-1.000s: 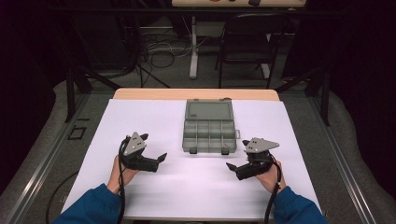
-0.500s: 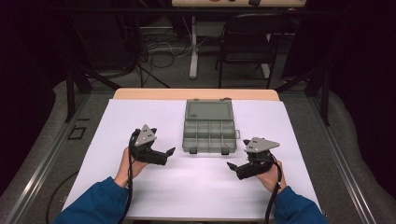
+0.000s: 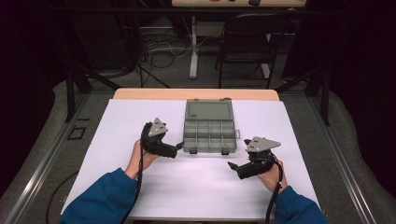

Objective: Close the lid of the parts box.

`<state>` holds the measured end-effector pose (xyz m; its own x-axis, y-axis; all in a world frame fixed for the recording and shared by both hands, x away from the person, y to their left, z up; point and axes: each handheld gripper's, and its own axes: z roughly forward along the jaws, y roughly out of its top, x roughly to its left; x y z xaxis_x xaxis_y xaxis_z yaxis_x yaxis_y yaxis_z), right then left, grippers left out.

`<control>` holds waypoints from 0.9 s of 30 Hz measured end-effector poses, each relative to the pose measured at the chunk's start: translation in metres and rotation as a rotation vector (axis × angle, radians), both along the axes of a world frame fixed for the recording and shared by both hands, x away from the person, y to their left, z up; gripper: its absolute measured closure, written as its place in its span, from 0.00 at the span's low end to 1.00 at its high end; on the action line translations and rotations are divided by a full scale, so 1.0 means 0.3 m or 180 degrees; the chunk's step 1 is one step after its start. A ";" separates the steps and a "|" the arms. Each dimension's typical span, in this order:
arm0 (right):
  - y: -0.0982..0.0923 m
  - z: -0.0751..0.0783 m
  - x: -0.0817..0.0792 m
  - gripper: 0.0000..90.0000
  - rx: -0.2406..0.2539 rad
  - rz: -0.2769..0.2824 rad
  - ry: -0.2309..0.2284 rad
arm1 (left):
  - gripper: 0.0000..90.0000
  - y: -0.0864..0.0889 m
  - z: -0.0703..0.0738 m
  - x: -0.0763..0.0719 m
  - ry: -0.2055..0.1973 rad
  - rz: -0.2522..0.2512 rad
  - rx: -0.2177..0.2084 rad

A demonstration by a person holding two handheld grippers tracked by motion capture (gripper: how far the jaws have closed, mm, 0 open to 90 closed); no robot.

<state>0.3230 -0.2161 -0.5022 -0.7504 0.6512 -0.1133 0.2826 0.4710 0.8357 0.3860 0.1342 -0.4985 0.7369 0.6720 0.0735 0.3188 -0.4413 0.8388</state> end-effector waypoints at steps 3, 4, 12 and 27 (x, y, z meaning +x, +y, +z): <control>-0.001 -0.002 0.001 0.00 0.0000 0.0006 0.0013 | 0.00 -0.027 -0.004 0.022 0.0032 -0.0011 0.0003; -0.001 -0.002 0.001 0.00 -0.0007 0.0000 0.0023 | 0.00 -0.037 -0.007 0.030 0.0042 -0.0006 0.0010; -0.002 -0.008 0.004 0.00 -0.0007 -0.0002 0.0040 | 0.00 -0.104 -0.026 0.093 0.0124 0.0015 0.0063; -0.001 -0.012 0.006 0.00 -0.0027 0.0027 0.0069 | 0.21 -0.226 -0.072 0.162 0.0294 -0.0071 0.0231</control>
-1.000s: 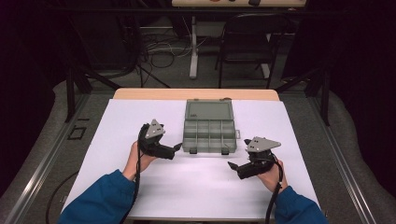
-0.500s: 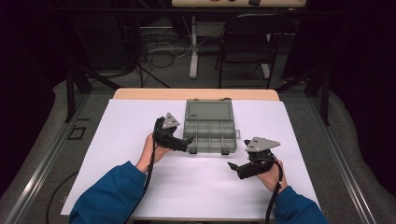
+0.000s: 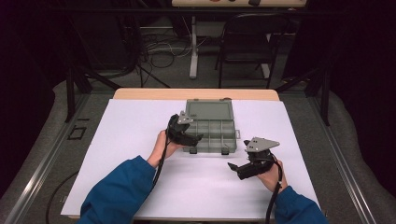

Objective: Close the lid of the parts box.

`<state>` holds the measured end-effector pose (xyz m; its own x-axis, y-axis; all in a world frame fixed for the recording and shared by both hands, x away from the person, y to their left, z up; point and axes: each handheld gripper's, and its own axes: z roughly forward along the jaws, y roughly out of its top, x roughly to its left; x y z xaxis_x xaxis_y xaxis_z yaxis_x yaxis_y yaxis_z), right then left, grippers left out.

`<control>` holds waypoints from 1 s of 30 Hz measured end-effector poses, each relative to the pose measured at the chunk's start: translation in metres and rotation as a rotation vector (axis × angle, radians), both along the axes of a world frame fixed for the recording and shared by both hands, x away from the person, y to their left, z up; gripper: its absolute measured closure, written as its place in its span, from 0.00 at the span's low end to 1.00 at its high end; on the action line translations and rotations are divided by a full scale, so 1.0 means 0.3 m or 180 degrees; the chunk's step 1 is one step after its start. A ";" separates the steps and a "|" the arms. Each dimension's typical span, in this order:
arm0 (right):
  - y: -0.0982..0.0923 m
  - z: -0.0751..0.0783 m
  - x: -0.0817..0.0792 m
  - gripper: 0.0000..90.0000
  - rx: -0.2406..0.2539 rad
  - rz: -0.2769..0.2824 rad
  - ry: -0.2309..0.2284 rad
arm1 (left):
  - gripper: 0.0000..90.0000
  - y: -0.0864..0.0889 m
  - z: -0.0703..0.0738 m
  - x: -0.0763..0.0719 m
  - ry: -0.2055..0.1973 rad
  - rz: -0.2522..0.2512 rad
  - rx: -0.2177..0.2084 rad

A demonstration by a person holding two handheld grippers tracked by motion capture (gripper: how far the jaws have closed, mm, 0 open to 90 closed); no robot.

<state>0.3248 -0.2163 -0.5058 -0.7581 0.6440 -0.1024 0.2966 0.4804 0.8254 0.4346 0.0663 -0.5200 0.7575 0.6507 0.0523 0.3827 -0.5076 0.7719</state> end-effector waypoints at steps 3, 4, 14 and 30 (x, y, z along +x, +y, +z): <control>0.001 0.000 -0.001 0.00 -0.0010 -0.0008 0.0000 | 0.28 -0.014 -0.015 0.005 0.0020 0.0004 0.0053; 0.001 0.000 -0.001 0.00 -0.0014 -0.0003 -0.0002 | 0.32 -0.015 -0.018 0.007 0.0036 -0.0005 0.0060; 0.001 0.000 0.000 0.00 -0.0019 -0.0016 0.0000 | 0.53 -0.027 -0.052 0.020 0.0123 -0.0010 0.0100; -0.008 0.001 0.015 0.01 -0.0066 -0.0090 -0.0043 | 0.62 -0.045 -0.072 0.019 0.0099 0.0106 0.0145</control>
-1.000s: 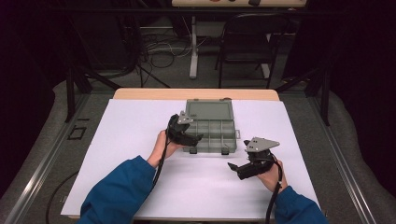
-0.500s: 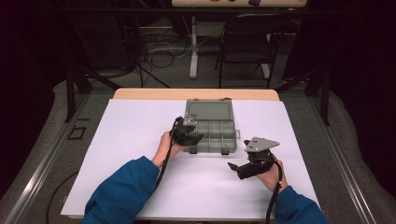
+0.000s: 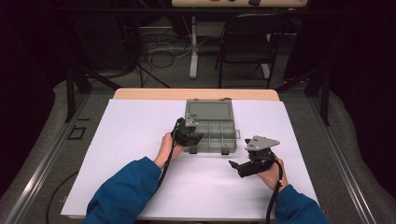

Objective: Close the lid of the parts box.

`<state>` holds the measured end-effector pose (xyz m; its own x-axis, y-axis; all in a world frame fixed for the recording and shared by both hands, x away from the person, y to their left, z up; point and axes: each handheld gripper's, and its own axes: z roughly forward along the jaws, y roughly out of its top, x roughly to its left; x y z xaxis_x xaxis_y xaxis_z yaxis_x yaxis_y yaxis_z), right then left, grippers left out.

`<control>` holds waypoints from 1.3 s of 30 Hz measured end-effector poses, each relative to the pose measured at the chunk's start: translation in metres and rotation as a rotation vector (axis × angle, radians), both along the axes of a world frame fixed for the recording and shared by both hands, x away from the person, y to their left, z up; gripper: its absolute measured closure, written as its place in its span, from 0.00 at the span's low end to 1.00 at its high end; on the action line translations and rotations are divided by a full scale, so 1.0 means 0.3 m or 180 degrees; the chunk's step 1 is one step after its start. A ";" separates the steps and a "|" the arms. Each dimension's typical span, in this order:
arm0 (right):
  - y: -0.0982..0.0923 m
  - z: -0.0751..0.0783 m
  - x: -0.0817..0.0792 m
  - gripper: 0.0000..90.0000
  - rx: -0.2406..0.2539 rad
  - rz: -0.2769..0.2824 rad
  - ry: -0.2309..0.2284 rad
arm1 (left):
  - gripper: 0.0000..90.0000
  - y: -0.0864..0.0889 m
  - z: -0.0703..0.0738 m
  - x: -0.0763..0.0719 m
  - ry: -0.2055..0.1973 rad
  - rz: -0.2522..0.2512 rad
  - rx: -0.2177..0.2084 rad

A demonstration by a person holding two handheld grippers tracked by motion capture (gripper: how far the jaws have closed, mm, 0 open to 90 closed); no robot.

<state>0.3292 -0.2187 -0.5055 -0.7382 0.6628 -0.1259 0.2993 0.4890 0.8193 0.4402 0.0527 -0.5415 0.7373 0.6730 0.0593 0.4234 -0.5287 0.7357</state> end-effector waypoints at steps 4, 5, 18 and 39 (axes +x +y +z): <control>-0.006 0.004 0.018 0.01 0.0005 -0.0024 0.0008 | 0.62 -0.001 -0.001 0.000 -0.0011 0.0005 0.0005; -0.008 0.006 0.027 0.02 -0.0009 -0.0029 -0.0002 | 0.63 -0.001 -0.001 0.000 -0.0015 0.0008 0.0004; -0.044 0.018 0.163 0.03 -0.0002 -0.0187 0.0091 | 0.63 -0.003 -0.002 -0.003 -0.0037 0.0022 0.0018; -0.018 0.062 0.362 0.52 -0.0058 -0.0244 0.0070 | 0.64 -0.002 -0.005 -0.004 -0.0048 0.0026 -0.0021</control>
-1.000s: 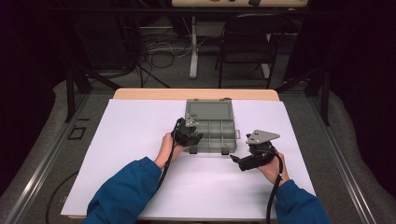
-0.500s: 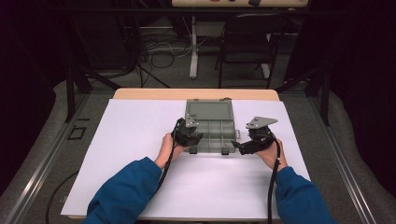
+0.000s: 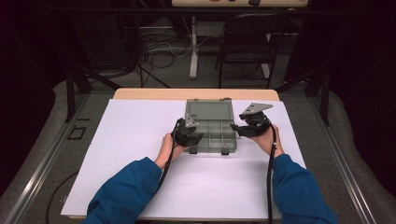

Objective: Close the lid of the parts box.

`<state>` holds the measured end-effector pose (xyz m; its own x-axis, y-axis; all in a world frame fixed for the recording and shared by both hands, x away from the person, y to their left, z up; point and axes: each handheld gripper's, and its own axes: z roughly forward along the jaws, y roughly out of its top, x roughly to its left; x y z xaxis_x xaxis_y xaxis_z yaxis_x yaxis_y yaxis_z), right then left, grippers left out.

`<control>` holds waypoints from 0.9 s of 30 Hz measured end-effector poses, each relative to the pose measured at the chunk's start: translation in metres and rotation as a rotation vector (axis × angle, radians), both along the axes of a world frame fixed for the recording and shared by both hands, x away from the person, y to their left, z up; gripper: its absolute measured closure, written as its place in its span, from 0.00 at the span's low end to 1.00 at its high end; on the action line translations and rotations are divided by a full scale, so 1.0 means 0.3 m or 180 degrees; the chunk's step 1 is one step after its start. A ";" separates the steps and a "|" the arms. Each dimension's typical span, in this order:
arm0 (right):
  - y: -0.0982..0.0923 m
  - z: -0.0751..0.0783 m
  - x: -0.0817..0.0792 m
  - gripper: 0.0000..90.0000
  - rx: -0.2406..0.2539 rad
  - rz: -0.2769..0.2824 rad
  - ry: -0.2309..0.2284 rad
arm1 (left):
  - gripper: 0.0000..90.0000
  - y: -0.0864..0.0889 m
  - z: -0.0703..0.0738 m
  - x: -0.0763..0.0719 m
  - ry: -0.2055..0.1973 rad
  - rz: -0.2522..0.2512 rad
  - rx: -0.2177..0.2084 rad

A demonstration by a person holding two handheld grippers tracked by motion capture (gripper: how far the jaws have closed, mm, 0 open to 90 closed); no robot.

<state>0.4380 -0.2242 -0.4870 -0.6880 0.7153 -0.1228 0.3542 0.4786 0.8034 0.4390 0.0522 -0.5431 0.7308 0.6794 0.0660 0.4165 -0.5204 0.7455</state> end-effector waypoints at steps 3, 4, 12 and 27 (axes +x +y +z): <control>0.000 0.006 0.033 0.64 -0.0036 -0.0034 -0.0028 | 0.64 0.000 0.000 0.000 -0.0002 0.0003 0.0003; 0.000 0.006 0.042 0.68 -0.0029 -0.0044 0.0007 | 0.64 0.000 0.000 0.000 0.0001 0.0001 0.0001; -0.011 0.012 0.112 1.00 -0.0091 -0.0186 -0.0033 | 0.64 0.000 0.000 0.000 -0.0001 -0.0005 0.0009; 0.010 -0.066 0.210 1.00 -0.0359 -0.0378 0.0177 | 0.64 0.000 -0.001 0.000 -0.0016 -0.0009 0.0011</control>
<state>0.5009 -0.2211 -0.5068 -0.6073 0.7758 -0.1711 0.4560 0.5167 0.7246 0.4389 0.0523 -0.5433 0.7323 0.6771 0.0720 0.4114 -0.5242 0.7457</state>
